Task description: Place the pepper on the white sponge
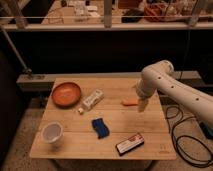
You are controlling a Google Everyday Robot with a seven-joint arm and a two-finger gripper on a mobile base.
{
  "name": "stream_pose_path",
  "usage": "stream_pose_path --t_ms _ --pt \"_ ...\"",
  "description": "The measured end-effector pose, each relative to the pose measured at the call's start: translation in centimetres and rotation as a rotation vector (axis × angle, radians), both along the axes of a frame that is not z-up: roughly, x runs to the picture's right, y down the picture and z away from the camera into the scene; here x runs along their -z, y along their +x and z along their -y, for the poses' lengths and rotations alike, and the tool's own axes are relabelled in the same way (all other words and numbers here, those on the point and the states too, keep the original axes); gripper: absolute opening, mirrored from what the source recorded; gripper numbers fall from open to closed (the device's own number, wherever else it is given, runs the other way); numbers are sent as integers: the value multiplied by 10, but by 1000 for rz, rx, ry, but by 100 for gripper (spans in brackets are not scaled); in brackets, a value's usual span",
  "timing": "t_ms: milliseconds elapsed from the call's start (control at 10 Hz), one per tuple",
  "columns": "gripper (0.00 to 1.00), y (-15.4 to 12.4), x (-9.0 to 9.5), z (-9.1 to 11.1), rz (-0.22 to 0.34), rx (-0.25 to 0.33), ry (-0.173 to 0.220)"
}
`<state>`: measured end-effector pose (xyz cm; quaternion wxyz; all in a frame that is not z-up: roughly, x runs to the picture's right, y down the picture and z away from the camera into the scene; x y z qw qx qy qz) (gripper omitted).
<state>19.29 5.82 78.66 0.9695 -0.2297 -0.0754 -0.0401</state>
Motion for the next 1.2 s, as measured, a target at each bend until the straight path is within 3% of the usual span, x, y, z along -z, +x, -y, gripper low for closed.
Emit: stream_pose_path --t_ms 1200 --pt "80 -11 -49 -4 38 5 -56"
